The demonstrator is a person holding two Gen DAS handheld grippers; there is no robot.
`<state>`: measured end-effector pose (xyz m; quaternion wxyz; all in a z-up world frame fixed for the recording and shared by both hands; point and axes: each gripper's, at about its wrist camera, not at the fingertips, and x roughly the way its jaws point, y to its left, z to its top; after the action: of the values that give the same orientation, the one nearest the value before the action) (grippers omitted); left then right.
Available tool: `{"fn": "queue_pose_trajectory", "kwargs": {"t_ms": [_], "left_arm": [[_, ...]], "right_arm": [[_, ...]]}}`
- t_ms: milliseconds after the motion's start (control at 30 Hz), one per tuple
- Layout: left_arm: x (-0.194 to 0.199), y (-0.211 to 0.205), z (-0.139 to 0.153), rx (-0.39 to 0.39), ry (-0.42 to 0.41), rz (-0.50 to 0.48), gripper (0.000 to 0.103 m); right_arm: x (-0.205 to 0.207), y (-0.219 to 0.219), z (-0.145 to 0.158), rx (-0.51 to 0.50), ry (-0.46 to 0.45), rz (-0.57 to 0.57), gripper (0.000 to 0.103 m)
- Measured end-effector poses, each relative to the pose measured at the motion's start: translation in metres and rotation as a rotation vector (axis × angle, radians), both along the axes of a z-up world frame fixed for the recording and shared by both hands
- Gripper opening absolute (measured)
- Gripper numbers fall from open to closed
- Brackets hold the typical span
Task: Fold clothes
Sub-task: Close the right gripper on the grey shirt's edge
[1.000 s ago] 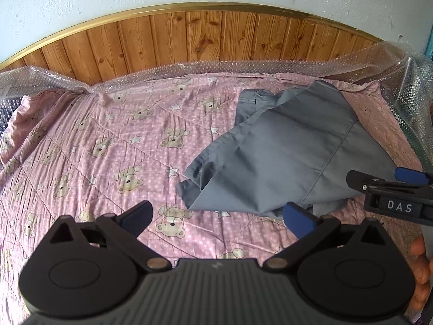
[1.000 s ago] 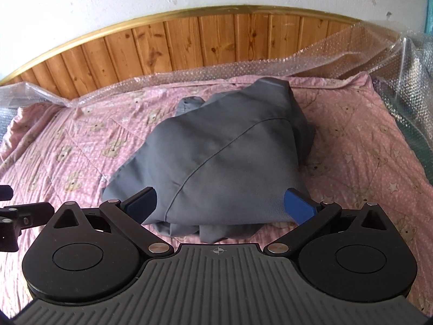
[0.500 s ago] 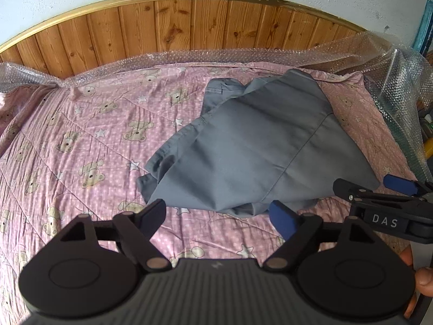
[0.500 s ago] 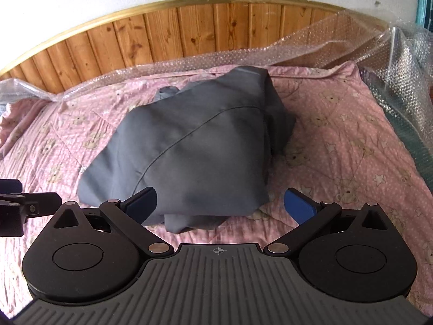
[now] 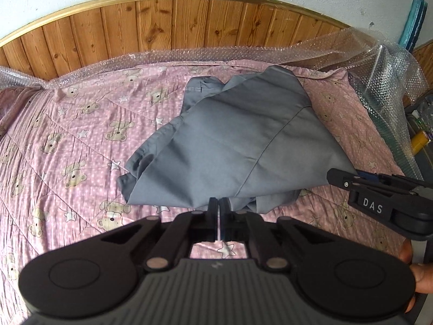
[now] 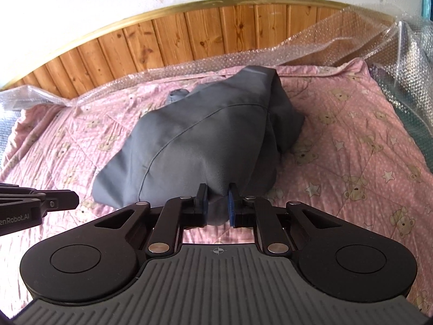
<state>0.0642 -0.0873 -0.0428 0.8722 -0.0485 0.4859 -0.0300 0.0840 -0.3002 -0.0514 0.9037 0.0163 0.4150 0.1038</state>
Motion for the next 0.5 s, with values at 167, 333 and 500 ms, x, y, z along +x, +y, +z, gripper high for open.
{"fn": "queue_pose_trajectory", "kwargs": {"t_ms": [167, 333, 500], "left_arm": [[0.004, 0.005, 0.000, -0.005, -0.003, 0.043, 0.062], [0.016, 0.009, -0.001, -0.003, 0.013, 0.076, 0.076], [0.026, 0.010, -0.007, 0.020, 0.035, 0.093, 0.081]], "right_arm": [[0.018, 0.007, -0.005, -0.028, -0.013, 0.005, 0.097], [0.051, 0.024, -0.028, -0.063, 0.035, 0.031, 0.097], [0.073, 0.033, -0.048, -0.047, 0.077, 0.030, 0.101]]}}
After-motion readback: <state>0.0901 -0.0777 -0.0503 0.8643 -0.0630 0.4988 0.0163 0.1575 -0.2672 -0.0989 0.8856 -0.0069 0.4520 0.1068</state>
